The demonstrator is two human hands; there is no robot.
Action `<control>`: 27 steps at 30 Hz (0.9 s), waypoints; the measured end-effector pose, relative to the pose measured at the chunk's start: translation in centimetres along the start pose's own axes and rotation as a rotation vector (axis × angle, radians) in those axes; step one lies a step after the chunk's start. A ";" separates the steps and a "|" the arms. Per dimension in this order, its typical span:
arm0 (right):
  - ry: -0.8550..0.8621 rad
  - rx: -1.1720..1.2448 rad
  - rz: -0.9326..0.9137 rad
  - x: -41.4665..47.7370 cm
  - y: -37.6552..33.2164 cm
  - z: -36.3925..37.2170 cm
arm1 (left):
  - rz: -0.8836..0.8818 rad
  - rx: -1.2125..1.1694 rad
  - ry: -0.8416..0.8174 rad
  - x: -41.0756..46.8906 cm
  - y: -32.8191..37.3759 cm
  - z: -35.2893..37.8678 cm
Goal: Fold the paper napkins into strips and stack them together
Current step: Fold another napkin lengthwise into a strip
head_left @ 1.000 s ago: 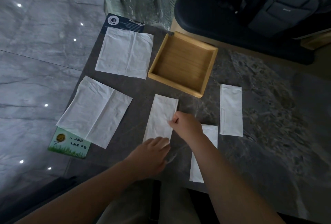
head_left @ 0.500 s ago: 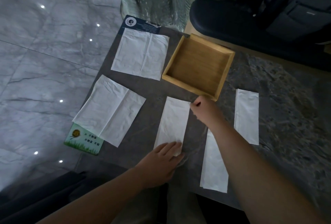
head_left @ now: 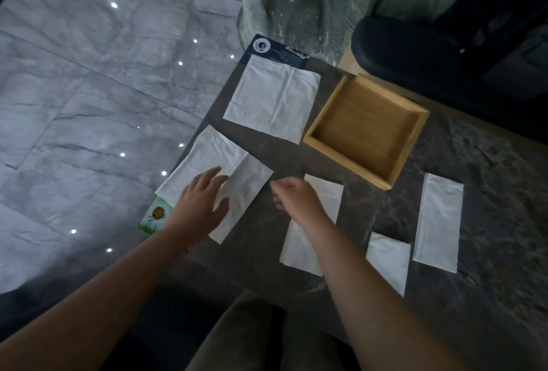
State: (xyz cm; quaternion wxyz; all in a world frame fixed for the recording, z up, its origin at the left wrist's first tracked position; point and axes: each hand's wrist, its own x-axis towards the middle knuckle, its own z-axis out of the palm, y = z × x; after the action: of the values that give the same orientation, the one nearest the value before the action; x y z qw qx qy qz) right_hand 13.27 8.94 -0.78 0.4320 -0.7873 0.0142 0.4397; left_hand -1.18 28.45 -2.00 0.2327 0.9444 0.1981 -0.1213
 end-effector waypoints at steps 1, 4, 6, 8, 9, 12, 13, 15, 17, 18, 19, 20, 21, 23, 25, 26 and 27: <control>-0.012 0.014 0.017 0.0 -0.2 1.2 | -0.007 0.042 -0.028 0.1 -1.2 0.0; 0.000 0.024 0.042 -0.3 -0.5 3.8 | 0.004 0.137 -0.090 -0.2 -3.2 0.5; 0.031 0.040 0.054 -0.2 -0.5 5.2 | 0.025 0.170 -0.085 -0.5 -3.6 1.0; 0.044 0.148 0.098 0.1 -0.3 6.2 | 0.031 0.192 -0.075 -0.7 -3.7 1.2; 0.037 0.239 0.134 0.2 -0.3 6.6 | 0.031 0.200 -0.069 -0.7 -3.6 1.3; -0.010 0.484 0.264 0.6 -0.4 7.8 | 0.014 0.194 -0.062 -0.5 -3.3 1.6; -0.021 0.512 0.293 0.5 -0.7 8.1 | 0.010 0.190 -0.065 -0.5 -3.3 1.6; -0.053 0.474 0.311 0.4 -1.2 8.8 | 0.015 0.193 -0.058 -0.7 -3.5 1.7; -0.074 0.315 0.266 0.4 -1.5 9.3 | 0.021 0.202 -0.058 -0.8 -3.6 1.8; -0.066 0.224 0.216 0.5 -1.6 9.6 | 0.020 0.203 -0.060 -0.8 -3.6 1.8; -0.054 0.149 0.159 0.6 -1.6 9.6 | 0.018 0.201 -0.063 -0.7 -3.6 1.8; -0.043 0.090 0.111 0.6 -1.6 9.5 | 0.014 0.196 -0.069 -0.7 -3.6 1.8; -0.030 0.041 0.075 0.6 -1.7 9.2 | 0.008 0.190 -0.075 -0.6 -3.5 1.8; -0.020 -0.039 0.033 0.5 -1.7 8.2 | -0.009 0.179 -0.071 -0.5 -3.1 1.6; -0.027 -0.073 0.014 0.3 -1.7 7.0 | -0.029 0.170 -0.060 -0.4 -2.4 1.3; -0.022 -0.074 0.007 0.2 -1.7 6.4 | -0.034 0.171 -0.056 -0.2 -2.0 1.1; -0.016 -0.068 0.004 0.2 -1.5 5.8 | -0.029 0.177 -0.055 -0.2 -1.7 1.0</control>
State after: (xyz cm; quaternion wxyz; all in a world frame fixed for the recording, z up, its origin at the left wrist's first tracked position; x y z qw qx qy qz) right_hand 10.07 13.96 -1.31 0.4043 -0.7978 -0.0025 0.4473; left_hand -2.21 29.31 -3.49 0.1519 0.9546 0.1939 -0.1674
